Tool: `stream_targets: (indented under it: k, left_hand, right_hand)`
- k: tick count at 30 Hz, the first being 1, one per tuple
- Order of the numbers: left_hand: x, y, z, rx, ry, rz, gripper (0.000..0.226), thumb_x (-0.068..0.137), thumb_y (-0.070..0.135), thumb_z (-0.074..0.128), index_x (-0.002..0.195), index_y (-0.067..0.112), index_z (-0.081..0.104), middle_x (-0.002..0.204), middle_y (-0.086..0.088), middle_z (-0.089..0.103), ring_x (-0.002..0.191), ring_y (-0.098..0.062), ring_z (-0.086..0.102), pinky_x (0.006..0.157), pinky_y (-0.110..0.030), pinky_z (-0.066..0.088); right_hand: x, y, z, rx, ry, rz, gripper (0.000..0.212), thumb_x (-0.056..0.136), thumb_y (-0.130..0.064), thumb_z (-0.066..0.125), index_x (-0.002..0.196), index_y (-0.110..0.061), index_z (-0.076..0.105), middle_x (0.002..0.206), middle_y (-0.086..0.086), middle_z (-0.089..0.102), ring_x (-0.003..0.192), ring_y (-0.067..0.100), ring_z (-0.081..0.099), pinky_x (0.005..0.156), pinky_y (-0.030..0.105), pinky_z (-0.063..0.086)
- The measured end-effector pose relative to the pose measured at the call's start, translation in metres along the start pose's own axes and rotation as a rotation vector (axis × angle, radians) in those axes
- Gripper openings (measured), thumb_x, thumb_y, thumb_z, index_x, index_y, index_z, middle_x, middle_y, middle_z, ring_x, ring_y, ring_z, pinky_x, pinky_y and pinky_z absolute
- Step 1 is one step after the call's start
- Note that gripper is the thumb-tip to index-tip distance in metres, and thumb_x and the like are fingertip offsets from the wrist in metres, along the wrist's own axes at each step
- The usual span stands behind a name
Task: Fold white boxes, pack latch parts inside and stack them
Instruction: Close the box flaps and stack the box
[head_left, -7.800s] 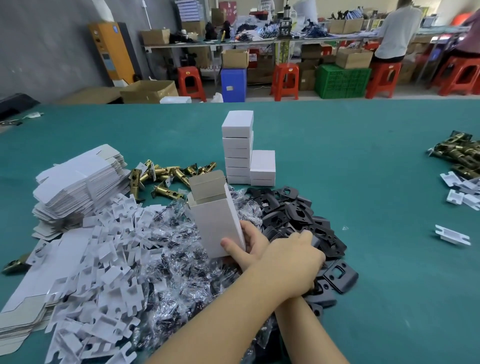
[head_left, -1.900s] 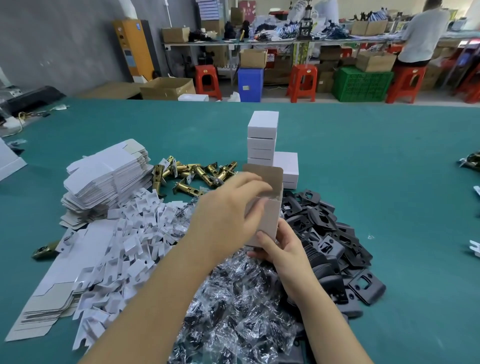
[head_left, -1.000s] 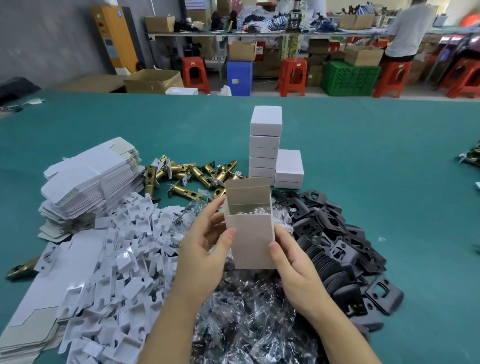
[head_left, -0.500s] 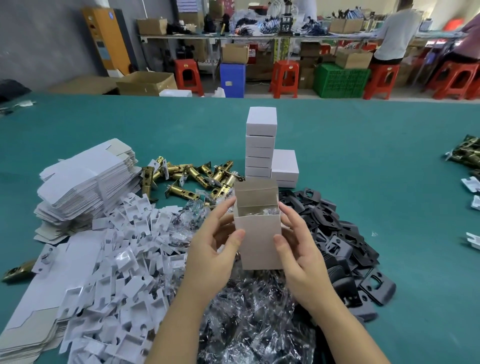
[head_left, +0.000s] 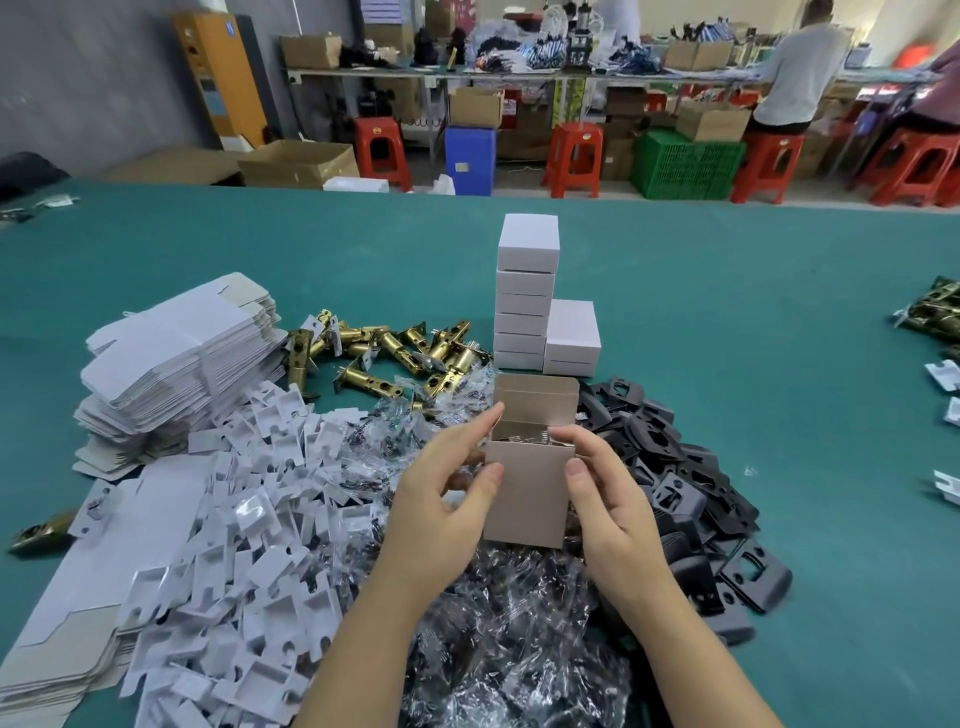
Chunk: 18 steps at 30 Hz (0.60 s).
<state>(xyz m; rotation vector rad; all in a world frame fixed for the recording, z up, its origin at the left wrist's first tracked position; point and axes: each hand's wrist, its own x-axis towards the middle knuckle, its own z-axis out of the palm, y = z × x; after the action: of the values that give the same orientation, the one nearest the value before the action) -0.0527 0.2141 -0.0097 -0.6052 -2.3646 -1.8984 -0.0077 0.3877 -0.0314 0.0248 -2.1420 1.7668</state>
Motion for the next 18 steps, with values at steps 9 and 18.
stream_targets:
  k: [9,18]
  left_hand:
    - [-0.002,0.007,0.005,-0.052,0.09,-0.01,0.024,0.098,0.049,0.052,0.108,0.046,0.073,0.112,0.015,0.069,0.093,-0.004,0.064,0.071,-0.017,0.052]
    - [0.003,0.005,0.01,-0.397,0.22,-0.226,0.029,0.08,0.023,0.066,0.107,0.024,0.054,0.083,0.016,0.065,0.071,-0.003,0.059,0.063,-0.021,0.05]
  right_hand:
    - [-0.001,-0.007,0.001,-0.017,0.0,-0.005,0.031,0.105,-0.029,0.043,0.12,-0.047,0.063,0.122,-0.017,0.067,0.107,0.009,0.063,0.085,0.017,0.051]
    - [-0.004,-0.013,0.006,-0.028,-0.032,-0.035,0.032,0.106,-0.025,0.043,0.123,-0.042,0.063,0.125,-0.016,0.066,0.117,0.009,0.061,0.089,0.01,0.045]
